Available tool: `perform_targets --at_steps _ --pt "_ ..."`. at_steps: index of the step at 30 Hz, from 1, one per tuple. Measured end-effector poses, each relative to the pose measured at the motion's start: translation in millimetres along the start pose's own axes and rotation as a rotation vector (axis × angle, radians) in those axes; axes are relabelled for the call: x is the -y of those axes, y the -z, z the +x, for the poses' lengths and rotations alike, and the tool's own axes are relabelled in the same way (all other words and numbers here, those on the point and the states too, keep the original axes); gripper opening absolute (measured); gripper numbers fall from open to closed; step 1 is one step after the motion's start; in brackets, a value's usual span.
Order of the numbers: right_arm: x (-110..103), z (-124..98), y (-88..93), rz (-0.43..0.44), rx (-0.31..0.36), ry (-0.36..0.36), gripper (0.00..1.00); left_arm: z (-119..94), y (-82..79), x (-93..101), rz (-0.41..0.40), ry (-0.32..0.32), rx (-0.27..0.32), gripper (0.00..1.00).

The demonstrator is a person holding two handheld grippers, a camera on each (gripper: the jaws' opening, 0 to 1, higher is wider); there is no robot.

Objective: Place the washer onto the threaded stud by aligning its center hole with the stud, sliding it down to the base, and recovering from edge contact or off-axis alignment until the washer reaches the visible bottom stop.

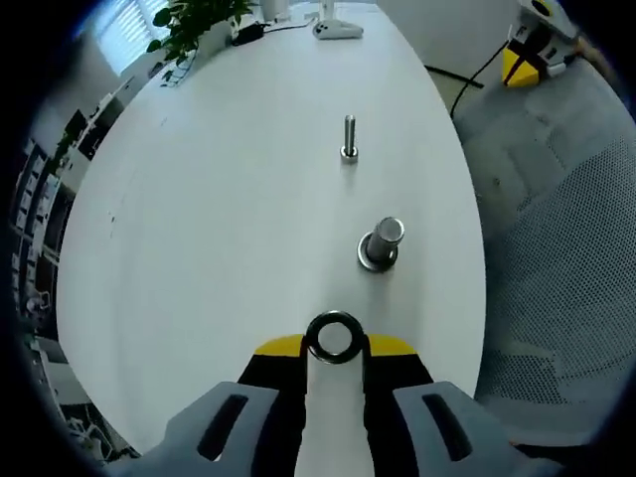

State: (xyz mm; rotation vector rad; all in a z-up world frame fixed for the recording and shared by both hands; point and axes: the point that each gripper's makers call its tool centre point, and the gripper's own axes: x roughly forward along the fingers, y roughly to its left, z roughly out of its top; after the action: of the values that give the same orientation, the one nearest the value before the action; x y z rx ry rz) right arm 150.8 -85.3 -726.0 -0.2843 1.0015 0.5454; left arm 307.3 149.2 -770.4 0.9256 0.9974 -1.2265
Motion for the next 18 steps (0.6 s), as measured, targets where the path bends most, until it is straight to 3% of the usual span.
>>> perform_targets --at_steps 1,9,13,18 --pt "-0.1 0.0 -0.1 0.000 0.001 0.000 0.04 -2.2 -2.9 6.0 -0.001 0.030 -0.007 0.18" --pt "-0.7 -0.9 -1.1 0.005 0.012 -0.002 0.04 -7.1 -33.4 24.9 0.052 0.057 -0.003 0.18" --pt "-1.2 -1.4 -2.5 0.007 0.021 -0.004 0.04 -3.4 -50.5 32.9 0.091 0.069 0.003 0.18" --pt "-1.9 -1.3 -3.2 0.010 0.027 -0.010 0.04 12.1 -58.5 29.2 0.138 0.065 -0.027 0.18"
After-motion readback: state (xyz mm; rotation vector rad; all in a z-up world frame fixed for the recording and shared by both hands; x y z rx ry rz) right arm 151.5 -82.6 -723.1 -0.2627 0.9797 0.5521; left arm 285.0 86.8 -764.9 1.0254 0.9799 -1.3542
